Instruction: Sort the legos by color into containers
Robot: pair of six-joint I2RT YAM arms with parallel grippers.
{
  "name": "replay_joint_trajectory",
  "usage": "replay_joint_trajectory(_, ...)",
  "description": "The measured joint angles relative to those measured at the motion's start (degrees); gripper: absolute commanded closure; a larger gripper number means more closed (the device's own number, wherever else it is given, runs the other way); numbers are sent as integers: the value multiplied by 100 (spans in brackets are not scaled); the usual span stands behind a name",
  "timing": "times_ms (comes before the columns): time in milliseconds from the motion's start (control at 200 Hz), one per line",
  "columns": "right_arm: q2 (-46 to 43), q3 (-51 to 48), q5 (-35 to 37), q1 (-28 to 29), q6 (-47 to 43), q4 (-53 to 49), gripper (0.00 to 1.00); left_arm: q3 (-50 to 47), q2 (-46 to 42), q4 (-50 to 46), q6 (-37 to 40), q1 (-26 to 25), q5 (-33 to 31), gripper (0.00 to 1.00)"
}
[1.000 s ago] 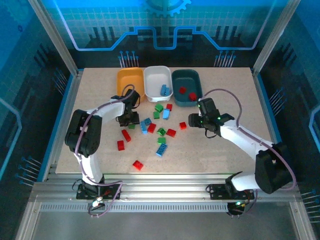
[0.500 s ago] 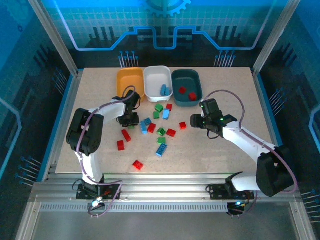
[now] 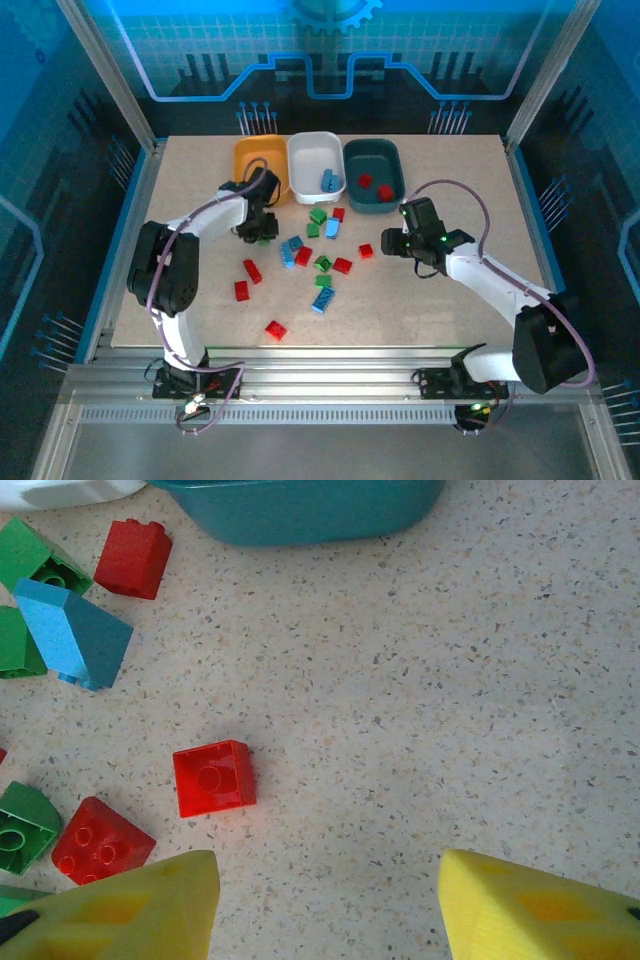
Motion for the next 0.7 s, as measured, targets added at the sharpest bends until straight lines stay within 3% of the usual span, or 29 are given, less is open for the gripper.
replay_joint_trajectory(185, 0, 0, -98, 0, 2, 0, 39, 2087, 424, -358, 2, 170, 22, 71)
replay_joint_trajectory(420, 0, 0, -151, 0, 4, 0, 39, 4682, 2271, -1032, 9, 662, 146, 68)
replay_joint_trajectory(490, 0, 0, -170, 0, 4, -2, 38, 5198, 2765, -1250, 44, 741, 203, 53)
replay_joint_trajectory(570, 0, 0, -192, 0, 22, -4, 37, 5646, 3182, -1432, 22, 796, 323, 18)
replay_joint_trajectory(700, -2, 4, -243, 52, 44, -22, 36, 5814, 3311, -1519, 11, 835, 595, 8)
